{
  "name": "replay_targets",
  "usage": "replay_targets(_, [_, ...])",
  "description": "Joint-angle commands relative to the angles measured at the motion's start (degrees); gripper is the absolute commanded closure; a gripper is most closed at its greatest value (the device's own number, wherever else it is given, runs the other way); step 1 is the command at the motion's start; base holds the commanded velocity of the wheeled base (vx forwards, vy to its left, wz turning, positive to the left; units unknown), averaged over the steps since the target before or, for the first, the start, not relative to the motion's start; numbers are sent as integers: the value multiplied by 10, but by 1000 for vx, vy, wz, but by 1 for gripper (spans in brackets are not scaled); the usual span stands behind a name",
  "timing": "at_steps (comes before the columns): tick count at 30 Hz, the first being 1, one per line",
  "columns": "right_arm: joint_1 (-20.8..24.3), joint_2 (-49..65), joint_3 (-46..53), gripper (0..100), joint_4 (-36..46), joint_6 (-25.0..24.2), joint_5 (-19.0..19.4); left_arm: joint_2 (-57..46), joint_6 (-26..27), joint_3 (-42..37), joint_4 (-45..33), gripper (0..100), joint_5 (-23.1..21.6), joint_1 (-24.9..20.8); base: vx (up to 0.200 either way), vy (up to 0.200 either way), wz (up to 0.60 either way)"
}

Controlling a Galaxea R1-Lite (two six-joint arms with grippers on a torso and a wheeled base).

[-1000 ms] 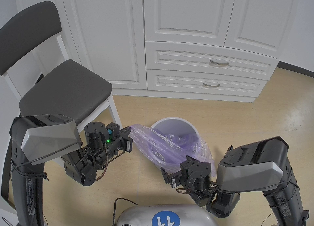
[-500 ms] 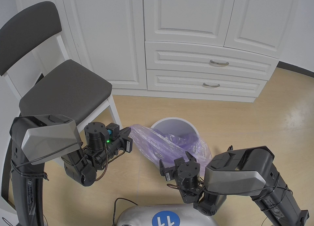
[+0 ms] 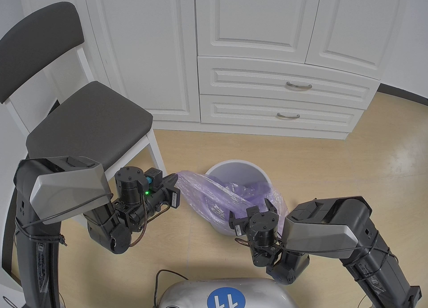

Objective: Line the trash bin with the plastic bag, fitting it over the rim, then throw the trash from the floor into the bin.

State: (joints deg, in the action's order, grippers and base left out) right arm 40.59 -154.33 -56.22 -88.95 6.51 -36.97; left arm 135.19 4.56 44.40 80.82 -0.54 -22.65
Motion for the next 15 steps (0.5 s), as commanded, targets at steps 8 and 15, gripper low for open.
replay_targets(8, [-30,-3,-6,0,-10,18,0,6,1,2,-5,100,-2,8,0,0,0])
replay_targets(15, [-42,-11,-13,0,-10,21,1,19,2,6,-8,100,-5,15,0,0,0])
